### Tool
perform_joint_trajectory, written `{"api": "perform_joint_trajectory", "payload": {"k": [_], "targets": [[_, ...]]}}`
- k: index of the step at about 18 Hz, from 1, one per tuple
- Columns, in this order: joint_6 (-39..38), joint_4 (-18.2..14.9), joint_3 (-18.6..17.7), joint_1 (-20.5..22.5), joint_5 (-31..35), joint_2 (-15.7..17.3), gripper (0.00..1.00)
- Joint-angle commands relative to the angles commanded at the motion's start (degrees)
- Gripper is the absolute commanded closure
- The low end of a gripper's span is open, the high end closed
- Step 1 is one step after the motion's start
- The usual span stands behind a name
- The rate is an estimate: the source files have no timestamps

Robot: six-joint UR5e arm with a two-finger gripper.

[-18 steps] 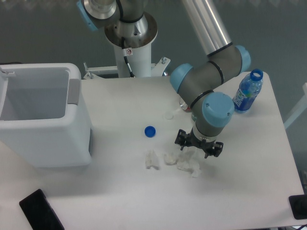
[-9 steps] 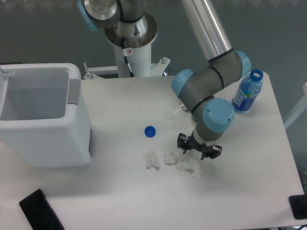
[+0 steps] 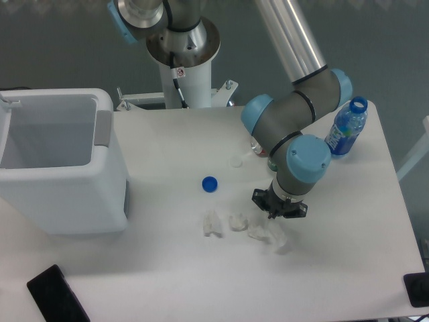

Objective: Pick up the paper ball
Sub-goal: 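Lower the gripper onto the outermost paper piece and close it, then lift the grasped paper piece up toward the cans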

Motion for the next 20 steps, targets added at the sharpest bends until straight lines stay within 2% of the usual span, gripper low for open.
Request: {"api": "perform_joint_trajectory", "payload": {"k": [6, 9, 11, 12, 20], "targets": [[1.92, -1.84, 2.55, 0.09, 2.37, 2.46, 1.00], [9.03, -7.01, 4.12, 0.79, 4.48, 4.48, 1.00], [10.54, -11.32, 5.27, 1.75, 4.48, 5.62, 1.00], [10.63, -12.21, 5.36, 2.19, 4.48, 6.41, 1.00], [13.01, -14.24, 5.45, 3.60, 4.40, 11.07, 1.00]]}}
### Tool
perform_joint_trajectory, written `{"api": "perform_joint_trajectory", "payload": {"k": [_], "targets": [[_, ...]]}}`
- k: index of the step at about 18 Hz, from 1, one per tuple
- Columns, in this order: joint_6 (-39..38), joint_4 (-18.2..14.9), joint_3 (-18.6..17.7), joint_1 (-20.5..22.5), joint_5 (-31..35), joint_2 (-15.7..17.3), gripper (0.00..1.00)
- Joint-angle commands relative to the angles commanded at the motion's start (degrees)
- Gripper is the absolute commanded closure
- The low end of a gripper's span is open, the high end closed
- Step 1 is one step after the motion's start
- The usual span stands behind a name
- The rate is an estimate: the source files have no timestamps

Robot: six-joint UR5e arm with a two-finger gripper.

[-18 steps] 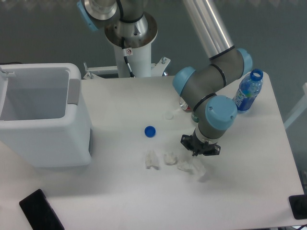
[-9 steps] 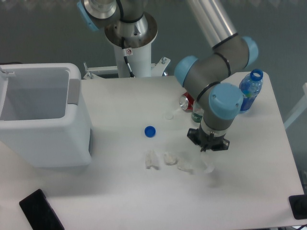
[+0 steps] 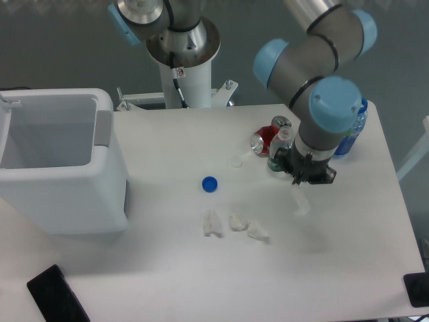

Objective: Pick up the paper ball
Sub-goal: 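Lift the grasped paper piece up toward the cans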

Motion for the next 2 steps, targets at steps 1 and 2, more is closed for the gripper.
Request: {"api": "perform_joint_trajectory", "payload": {"k": [1, 2], "targets": [[0.00, 0.09, 0.00, 0.00, -0.17, 0.53, 1.00], [0.00, 0.00, 0.00, 0.00, -0.26, 0.79, 1.00]]}}
